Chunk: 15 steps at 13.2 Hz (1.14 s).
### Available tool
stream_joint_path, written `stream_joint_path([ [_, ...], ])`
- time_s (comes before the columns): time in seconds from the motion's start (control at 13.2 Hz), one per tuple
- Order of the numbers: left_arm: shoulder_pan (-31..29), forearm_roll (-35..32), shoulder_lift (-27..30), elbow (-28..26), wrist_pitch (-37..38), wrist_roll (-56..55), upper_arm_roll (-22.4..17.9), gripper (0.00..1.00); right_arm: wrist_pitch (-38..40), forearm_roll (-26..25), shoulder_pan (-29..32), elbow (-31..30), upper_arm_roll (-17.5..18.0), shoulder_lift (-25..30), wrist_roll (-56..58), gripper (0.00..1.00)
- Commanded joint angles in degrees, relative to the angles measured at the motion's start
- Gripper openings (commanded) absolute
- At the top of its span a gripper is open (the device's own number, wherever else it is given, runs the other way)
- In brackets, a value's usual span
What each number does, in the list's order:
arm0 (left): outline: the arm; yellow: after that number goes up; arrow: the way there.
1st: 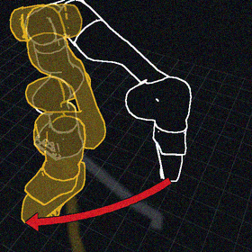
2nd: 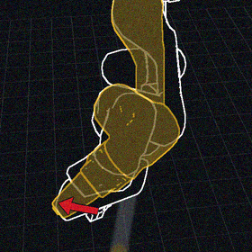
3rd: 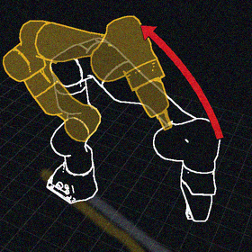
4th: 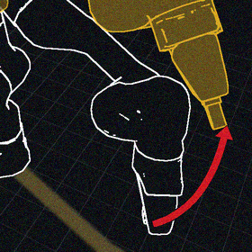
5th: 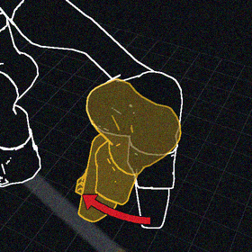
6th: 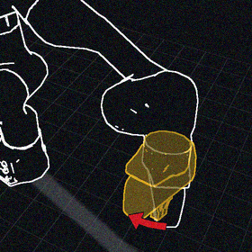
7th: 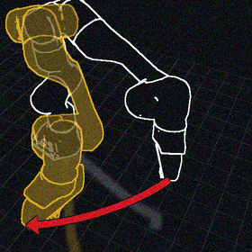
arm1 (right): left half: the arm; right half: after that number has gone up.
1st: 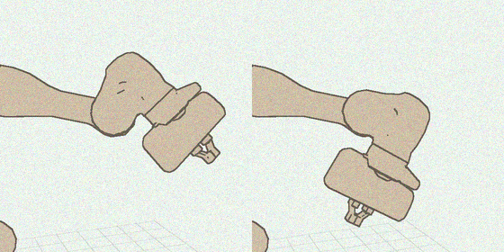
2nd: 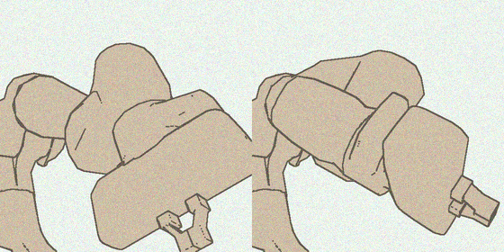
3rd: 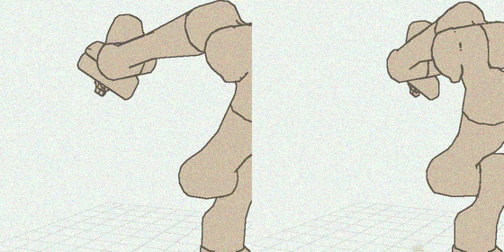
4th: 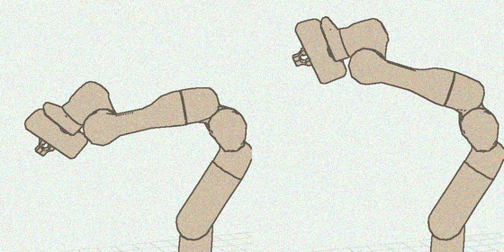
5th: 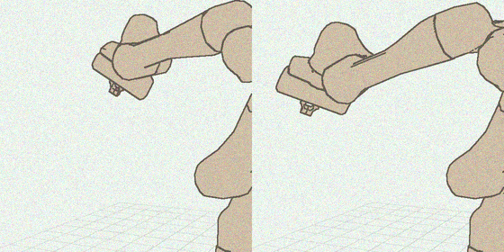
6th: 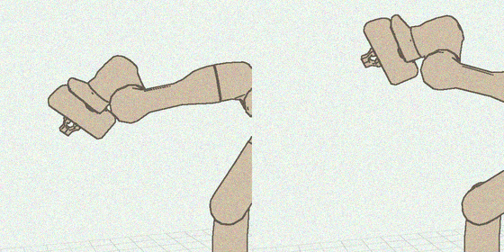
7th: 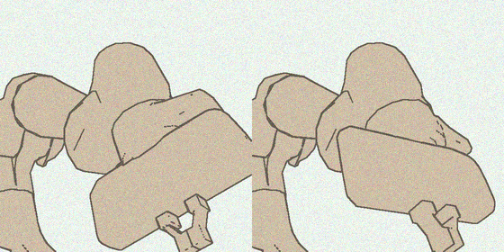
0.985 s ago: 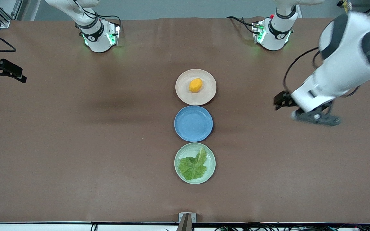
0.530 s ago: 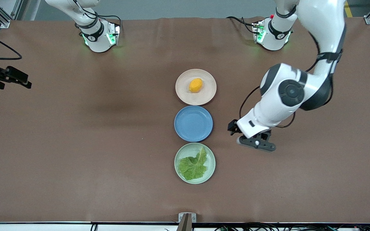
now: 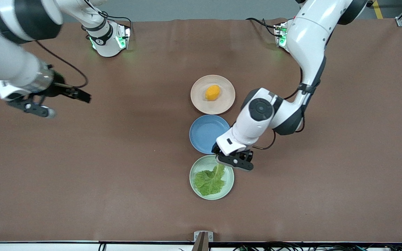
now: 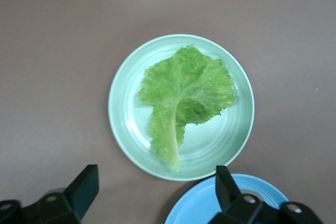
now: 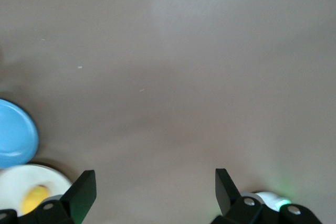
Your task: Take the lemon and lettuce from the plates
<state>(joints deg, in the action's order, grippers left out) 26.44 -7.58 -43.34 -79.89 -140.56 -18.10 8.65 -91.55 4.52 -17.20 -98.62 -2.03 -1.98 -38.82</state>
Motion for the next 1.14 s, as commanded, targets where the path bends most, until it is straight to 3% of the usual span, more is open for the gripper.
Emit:
stream_joint_path([
  [0.0,1.7,-5.4,-3.7,1.7,-4.8,-0.6,-1.2,0.91,-8.8,0.7,-10.3,-9.7,-0.5,3.3,-17.8,1.0],
  [0.23,2.4,-7.2,-7.9,1.8,-10.7,-0.6,-1.7,0.79,-25.7,0.7,-22.2,-18.3,-0.5,2.2,-33.8,1.0],
  [0.45,4.9,-6.9,-9.8,2.3,-12.9,-0.6,-5.4,0.63,-38.0,0.7,-31.0,-18.8,-0.6,-7.0,-46.5,1.0],
  [0.61,5.3,-6.7,-10.4,2.3,-14.2,-0.7,-5.9,0.58,-46.9,0.2,-36.1,-17.8,-0.7,-14.7,-52.3,1.0],
  [0.83,5.3,-6.7,-10.8,2.3,-14.6,-0.7,-5.9,0.48,-49.3,-0.7,-39.8,-11.0,-0.8,-24.6,-58.2,1.0],
  [1.06,5.4,-6.7,-12.1,2.5,-16.4,-0.6,-6.5,0.4,-49.3,-0.7,-41.8,-6.1,-0.8,-30.5,-61.0,1.0],
])
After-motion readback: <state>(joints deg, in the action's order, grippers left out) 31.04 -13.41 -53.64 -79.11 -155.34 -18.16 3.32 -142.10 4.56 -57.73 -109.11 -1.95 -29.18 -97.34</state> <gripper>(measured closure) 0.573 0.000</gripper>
